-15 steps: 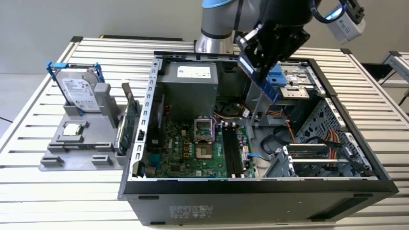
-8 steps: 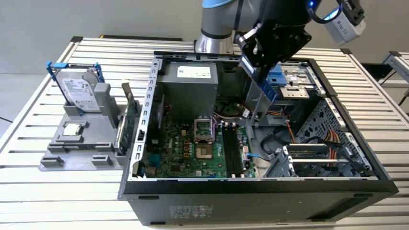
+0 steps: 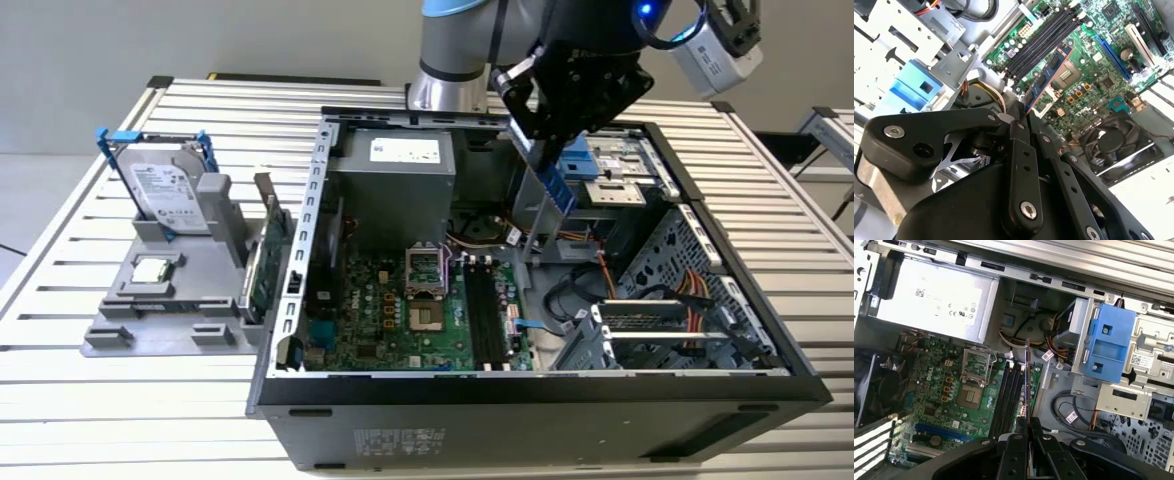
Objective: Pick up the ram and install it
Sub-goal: 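Insert the ram into the slot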
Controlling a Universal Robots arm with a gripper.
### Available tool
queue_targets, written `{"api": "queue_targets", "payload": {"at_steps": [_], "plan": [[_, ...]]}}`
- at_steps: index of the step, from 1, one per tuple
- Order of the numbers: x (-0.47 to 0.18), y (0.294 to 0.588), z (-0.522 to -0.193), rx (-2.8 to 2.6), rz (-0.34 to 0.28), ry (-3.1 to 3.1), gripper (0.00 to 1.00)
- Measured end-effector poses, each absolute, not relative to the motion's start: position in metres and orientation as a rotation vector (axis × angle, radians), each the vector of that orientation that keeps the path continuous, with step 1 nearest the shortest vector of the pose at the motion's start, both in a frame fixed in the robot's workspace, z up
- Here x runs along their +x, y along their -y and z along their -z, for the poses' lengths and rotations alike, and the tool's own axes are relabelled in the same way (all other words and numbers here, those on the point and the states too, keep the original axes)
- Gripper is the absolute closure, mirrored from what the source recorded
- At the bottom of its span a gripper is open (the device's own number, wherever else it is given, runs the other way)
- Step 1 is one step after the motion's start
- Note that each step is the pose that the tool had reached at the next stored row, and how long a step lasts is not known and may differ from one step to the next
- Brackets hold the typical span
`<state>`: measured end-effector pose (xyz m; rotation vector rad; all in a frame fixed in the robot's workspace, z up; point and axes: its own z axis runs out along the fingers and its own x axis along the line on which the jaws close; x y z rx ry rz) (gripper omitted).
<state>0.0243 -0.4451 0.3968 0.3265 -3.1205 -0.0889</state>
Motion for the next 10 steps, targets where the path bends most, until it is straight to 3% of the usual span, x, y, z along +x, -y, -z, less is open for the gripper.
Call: {"api": "queue_targets", "payload": {"at_steps": [10], "plan": [[0.0243,0.446,-0.3968,0.178,0.089,3.135,1.0]]}}
